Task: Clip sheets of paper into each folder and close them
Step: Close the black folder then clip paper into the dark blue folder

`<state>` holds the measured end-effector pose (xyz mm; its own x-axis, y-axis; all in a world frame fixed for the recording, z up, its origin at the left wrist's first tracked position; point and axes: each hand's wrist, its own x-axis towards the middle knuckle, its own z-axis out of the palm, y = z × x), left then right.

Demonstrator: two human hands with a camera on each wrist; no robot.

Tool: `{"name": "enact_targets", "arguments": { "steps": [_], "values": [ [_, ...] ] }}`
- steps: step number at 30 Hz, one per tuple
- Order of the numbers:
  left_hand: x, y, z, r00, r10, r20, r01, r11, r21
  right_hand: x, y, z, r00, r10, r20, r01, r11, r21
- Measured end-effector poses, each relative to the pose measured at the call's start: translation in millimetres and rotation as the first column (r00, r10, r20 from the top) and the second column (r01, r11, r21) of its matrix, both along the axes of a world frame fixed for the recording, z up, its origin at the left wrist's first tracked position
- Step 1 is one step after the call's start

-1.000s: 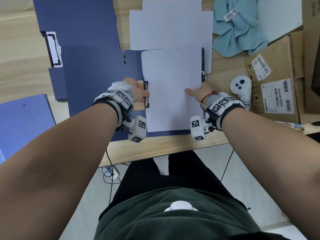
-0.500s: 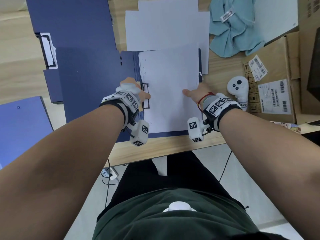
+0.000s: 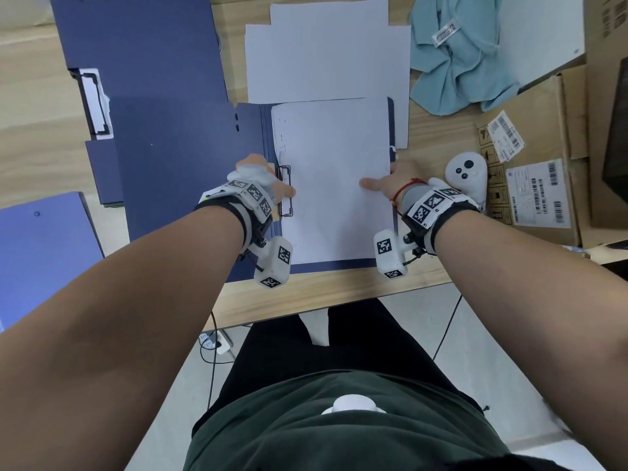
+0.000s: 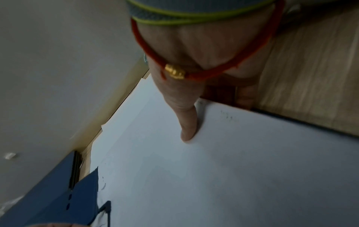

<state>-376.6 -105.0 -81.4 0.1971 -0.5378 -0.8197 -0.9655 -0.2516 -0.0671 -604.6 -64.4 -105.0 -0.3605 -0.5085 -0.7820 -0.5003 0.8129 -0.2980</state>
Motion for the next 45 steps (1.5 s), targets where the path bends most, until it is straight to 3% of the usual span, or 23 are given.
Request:
{"name": "enact_targets", "arguments": {
  "steps": [12, 17, 21, 25, 29, 34, 39, 43, 45],
  "values": [
    [-7, 4, 9, 1.000, -0.012, 0.021, 0.013, 0.999, -0.053, -12, -4, 13, 0.990, 0.103, -0.098, -0.097, 0.993, 0.070],
    [7, -3, 14, 0.998, 0.067, -0.018, -0.068, 0.995, -0.075, 4, -16, 31, 0.977, 0.193, -0.094, -0.189, 0.981, 0.049],
    [46, -12, 18, 0.971, 0.228, -0.069, -0.238, 0.937, -0.255, 49, -36, 46, 0.977, 0.212, -0.038, -0.214, 0.975, -0.067],
    [86, -9, 27, 0.937, 0.349, 0.015, -0.312, 0.858, -0.409, 107, -48, 54, 0.937, 0.347, 0.039, -0.343, 0.936, -0.083],
    [124, -2, 35, 0.884, 0.464, 0.054, -0.416, 0.834, -0.363, 150, -44, 51, 0.889, 0.458, 0.019, -0.456, 0.888, -0.058],
    [156, 2, 44, 0.861, 0.507, 0.048, -0.483, 0.842, -0.239, 159, -37, 50, 0.896, 0.444, -0.014, -0.444, 0.896, -0.033],
    [177, -7, 65, 0.881, 0.471, -0.029, -0.457, 0.836, -0.302, 159, -36, 55, 0.900, 0.433, 0.051, -0.435, 0.901, 0.015],
    [176, -29, 85, 0.894, 0.424, -0.144, -0.448, 0.850, -0.277, 162, -38, 69, 0.921, 0.375, 0.106, -0.367, 0.926, -0.087],
    [164, -36, 98, 0.834, 0.450, -0.319, -0.533, 0.807, -0.255, 163, -44, 81, 0.926, 0.338, 0.168, -0.312, 0.936, -0.162]
  ]
}}
